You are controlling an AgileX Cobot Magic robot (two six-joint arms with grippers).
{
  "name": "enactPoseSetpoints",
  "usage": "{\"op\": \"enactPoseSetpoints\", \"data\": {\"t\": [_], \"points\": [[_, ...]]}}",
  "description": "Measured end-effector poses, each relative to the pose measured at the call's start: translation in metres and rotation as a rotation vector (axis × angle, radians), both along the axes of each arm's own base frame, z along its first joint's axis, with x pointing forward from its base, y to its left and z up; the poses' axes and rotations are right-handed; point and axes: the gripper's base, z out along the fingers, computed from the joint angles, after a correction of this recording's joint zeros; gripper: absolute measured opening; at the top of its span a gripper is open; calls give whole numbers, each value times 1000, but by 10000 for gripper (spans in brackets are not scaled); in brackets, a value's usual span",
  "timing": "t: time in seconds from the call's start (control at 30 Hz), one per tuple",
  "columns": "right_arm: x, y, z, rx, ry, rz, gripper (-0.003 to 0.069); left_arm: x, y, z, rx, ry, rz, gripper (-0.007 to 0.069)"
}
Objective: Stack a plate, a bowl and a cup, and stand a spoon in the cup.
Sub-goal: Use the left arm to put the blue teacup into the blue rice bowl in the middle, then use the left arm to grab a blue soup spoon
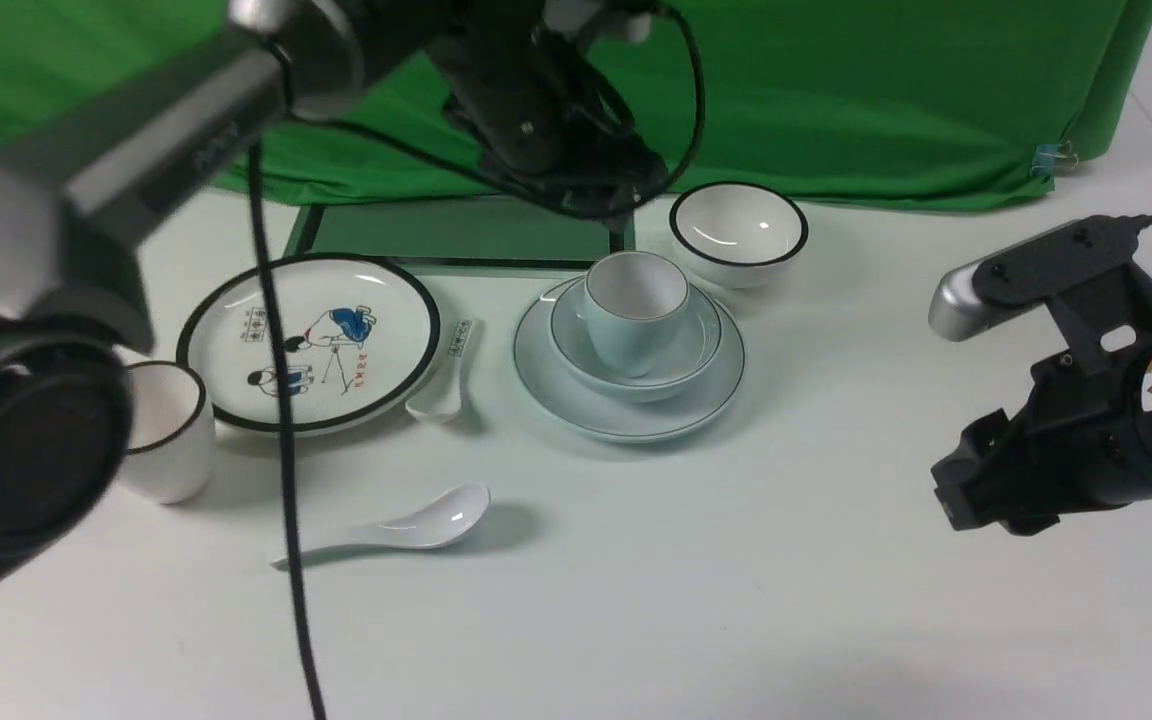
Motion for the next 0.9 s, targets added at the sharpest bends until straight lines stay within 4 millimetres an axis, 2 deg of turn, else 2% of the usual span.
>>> {"op": "enactPoseSetpoints", "data": {"t": [0.03,0.07,0.1,0.13,0.17,0.27,0.33,0.37,0.43,0.53,0.77,0.9], "points": [[0,0,0,0,0,0,349,-2,1,3,0,-1,-1,375],[0,0,0,0,1,-1,348,-19,9,26,-4,-16,15,349],[0,0,0,0,1,-1,348,-21,10,28,-5,-15,19,344],[0,0,0,2,2,-3,340,-38,17,35,-3,6,31,299],[0,0,0,2,1,-3,328,-47,21,32,5,32,39,263],[0,0,0,2,2,-3,289,-62,28,4,23,106,67,174],[0,0,0,2,2,-3,225,-76,35,-49,60,196,95,65],[0,0,0,2,3,-3,219,-77,35,-53,62,198,98,57],[0,0,-1,1,3,-3,164,-94,44,-95,114,293,120,-8],[0,0,-1,2,2,-3,117,-112,54,-132,163,369,151,-37],[1,0,0,8,-15,-2,92,-120,58,-156,194,435,163,-40],[1,0,0,8,-15,-2,91,-116,71,-174,281,489,164,-38]]}}
